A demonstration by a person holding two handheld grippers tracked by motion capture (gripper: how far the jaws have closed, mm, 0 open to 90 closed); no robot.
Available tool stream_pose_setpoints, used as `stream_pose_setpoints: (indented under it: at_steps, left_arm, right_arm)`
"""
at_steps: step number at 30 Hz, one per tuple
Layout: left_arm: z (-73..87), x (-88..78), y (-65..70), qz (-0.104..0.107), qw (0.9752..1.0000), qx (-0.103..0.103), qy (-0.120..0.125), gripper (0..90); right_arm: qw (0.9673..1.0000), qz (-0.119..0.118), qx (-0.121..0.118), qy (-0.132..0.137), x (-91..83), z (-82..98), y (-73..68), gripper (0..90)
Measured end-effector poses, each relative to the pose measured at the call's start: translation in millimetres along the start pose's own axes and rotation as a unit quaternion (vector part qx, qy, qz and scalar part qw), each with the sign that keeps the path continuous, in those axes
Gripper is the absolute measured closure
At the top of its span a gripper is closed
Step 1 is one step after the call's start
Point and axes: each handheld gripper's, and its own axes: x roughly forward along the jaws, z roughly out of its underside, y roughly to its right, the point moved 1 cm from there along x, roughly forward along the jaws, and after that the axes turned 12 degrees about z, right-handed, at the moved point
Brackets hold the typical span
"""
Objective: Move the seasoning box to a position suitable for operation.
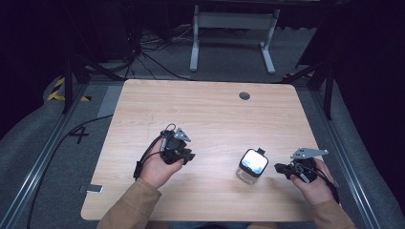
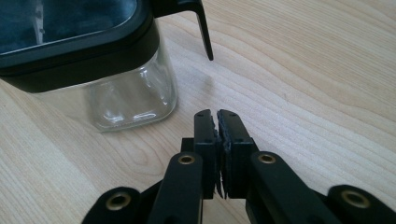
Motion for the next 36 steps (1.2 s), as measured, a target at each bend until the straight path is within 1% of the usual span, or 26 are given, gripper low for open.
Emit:
stream_pose_setpoints:
  at_steps: [1, 3, 7, 10, 11, 12, 14, 15, 16, 17, 18, 21, 24, 25, 26, 27, 28, 29, 30, 31, 33, 34, 35, 36]
  left_arm:
    - [-0.9, -0.5, 0.2, 0.0, 1.0, 0.004, 0.0, 74.6]
    - [-1.4, -0.1, 1.7, 0.002, 1.0, 0.002, -0.002, 74.9]
    - [-3.9, 2.5, 2.8, 0.007, 0.9999, 0.009, 0.003, 77.0]
    - [-6.7, 3.2, 1.0, 0.012, 0.9999, 0.007, 0.005, 77.0]
    - [-7.7, 4.2, 0.5, 0.015, 0.9998, 0.008, 0.007, 76.6]
    - [-9.5, 5.7, 0.8, 0.019, 0.9998, 0.008, 0.006, 76.2]
    - [-11.4, 7.4, 1.5, 0.022, 0.9997, 0.009, 0.006, 75.7]
    - [-11.4, 7.4, 1.5, 0.022, 0.9997, 0.009, 0.006, 75.4]
    - [-12.4, 8.3, 1.5, 0.024, 0.9996, 0.011, 0.007, 75.4]
    - [-13.1, 8.5, 1.7, 0.026, 0.9996, 0.009, 0.007, 75.0]
    - [-13.7, 9.1, 1.4, 0.027, 0.9996, 0.008, 0.01, 74.6]
    - [-14.0, 8.9, 1.2, 0.027, 0.9996, 0.006, 0.008, 74.5]
    - [-13.6, 7.6, 1.7, 0.027, 0.9996, 0.005, 0.008, 74.2]
    - [-13.2, 7.5, 1.8, 0.026, 0.9996, 0.006, 0.012, 74.1]
    - [-13.2, 7.5, 1.8, 0.026, 0.9996, 0.006, 0.012, 74.0]
    - [-13.0, 6.1, 2.5, 0.024, 0.9996, 0.006, 0.013, 73.9]
    - [-13.0, 6.1, 2.5, 0.024, 0.9996, 0.006, 0.013, 73.7]
    - [-12.7, 5.3, 2.6, 0.024, 0.9996, 0.008, 0.013, 73.7]
    - [-12.1, 4.7, 3.0, 0.023, 0.9996, 0.006, 0.015, 73.6]
    - [-12.0, 4.1, 2.9, 0.023, 0.9996, 0.006, 0.015, 73.7]
    - [-11.8, 3.5, 2.8, 0.023, 0.9996, 0.005, 0.014, 73.6]
    - [-11.5, 3.5, 2.7, 0.023, 0.9996, 0.004, 0.016, 73.6]
    - [-11.4, 3.5, 2.5, 0.023, 0.9996, 0.004, 0.016, 73.6]
    - [-11.2, 3.6, 2.4, 0.023, 0.9996, 0.004, 0.018, 73.6]
  right_arm:
    - [1.0, 0.001, -0.001, 0.001, -0.5, 0.3, -0.3, 85.8]
    - [1.0, 0.001, -0.002, 0.002, -0.6, 0.3, -0.6, 85.8]
    - [1.0, 0.002, -0.001, 0.007, -3.5, 0.3, -1.1, 86.1]
    - [1.0, 0.003, 0.004, 0.008, -5.0, 2.0, -1.2, 85.8]
    - [1.0, 0.005, 0.003, 0.008, -6.0, 3.5, -0.6, 85.4]
    - [0.9999, 0.004, 0.008, 0.009, -8.1, 5.7, -0.3, 84.6]
    - [0.9999, 0.007, 0.007, 0.012, -9.9, 7.4, 0.4, 83.7]
    - [0.9998, 0.006, 0.013, 0.014, -11.2, 7.9, 0.2, 83.1]
    - [0.9998, 0.006, 0.013, 0.014, -11.2, 7.9, 0.2, 83.1]
    - [0.9998, 0.01, 0.009, 0.013, -12.2, 9.0, 1.1, 82.5]
    - [0.9998, 0.008, 0.014, 0.014, -13.0, 10.4, 0.8, 81.6]
    - [0.9998, 0.007, 0.015, 0.014, -13.9, 11.2, 0.7, 80.3]
    - [0.9997, 0.0, 0.014, 0.022, -14.2, 10.5, 1.2, 74.9]
    - [0.9995, -0.007, 0.017, 0.025, -13.9, 10.0, 1.0, 72.8]
    - [0.9995, -0.007, 0.017, 0.025, -13.9, 10.0, 1.0, 72.8]
    - [0.9992, -0.014, 0.02, 0.03, -13.9, 8.4, 0.4, 68.3]
    - [0.9992, -0.014, 0.02, 0.03, -13.9, 8.4, 0.4, 68.3]
    - [0.9993, -0.014, 0.012, 0.032, -13.7, 7.4, 0.0, 65.7]
    - [0.9997, -0.004, 0.001, 0.025, -15.4, 5.7, -2.5, 62.5]
    - [0.9996, 0.002, -0.006, 0.026, -16.0, 5.1, -3.5, 55.4]
    - [0.9996, 0.001, -0.004, 0.029, -17.3, 4.2, -5.0, 55.3]
    - [0.9996, -0.006, 0.005, 0.028, -19.5, 3.7, -6.8, 54.0]
    - [0.9993, -0.02, 0.014, 0.03, -22.2, 3.2, -8.2, 49.1]
    - [0.9984, -0.03, 0.031, 0.037, -24.5, 2.7, -10.2, 47.1]
